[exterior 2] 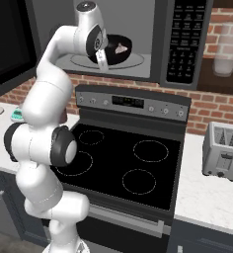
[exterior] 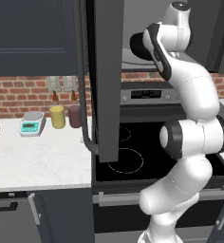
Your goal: Pick the garlic from the sink and place it in the bowl. Then pick the bowl and place it in the microwave. Then close the microwave door and press the start button.
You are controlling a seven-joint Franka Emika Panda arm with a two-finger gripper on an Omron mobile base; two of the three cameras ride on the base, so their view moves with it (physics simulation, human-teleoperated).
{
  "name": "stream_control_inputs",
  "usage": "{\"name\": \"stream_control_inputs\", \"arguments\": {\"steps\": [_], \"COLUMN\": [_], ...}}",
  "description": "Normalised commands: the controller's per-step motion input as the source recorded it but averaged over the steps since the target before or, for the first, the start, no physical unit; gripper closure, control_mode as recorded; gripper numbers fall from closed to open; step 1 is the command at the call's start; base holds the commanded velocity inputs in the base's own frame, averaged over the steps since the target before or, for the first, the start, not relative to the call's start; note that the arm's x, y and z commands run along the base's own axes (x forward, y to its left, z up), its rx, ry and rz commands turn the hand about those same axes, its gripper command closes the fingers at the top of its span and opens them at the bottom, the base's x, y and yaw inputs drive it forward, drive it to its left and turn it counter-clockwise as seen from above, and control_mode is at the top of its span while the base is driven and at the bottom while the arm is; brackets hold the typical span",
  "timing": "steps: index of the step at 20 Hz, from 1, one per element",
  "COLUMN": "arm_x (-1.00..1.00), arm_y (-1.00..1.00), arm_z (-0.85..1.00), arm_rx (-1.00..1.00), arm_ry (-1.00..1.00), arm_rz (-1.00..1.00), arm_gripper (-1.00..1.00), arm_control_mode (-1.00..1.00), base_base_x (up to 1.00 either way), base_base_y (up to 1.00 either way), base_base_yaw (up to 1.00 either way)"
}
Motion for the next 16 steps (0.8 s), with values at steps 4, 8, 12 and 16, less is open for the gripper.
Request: {"name": "stream_control_inputs", "arguments": {"steps": [4, 8, 12, 16], "arm_x": [-0.36, -0.39, -0.47, -0.49], "arm_y": [0.02, 0.02, 0.01, 0.0], "arm_z": [-0.01, 0.0, -0.03, -0.47], "arm_rx": [0.0, 0.0, 0.0, -0.11], "arm_ry": [-0.15, -0.15, -0.1, -0.01], "arm_rz": [0.0, 0.0, 0.0, 0.0], "arm_gripper": [-1.0, -1.0, -1.0, -1.0], "arm_control_mode": [-1.0, -1.0, -1.0, -1.0], "base_base_x": [0.0, 0.0, 0.0, 0.0], "base_base_y": [0.0, 0.0, 0.0, 0.0], "base_base_yaw": [0.0, 0.0, 0.0, 0.0]}}
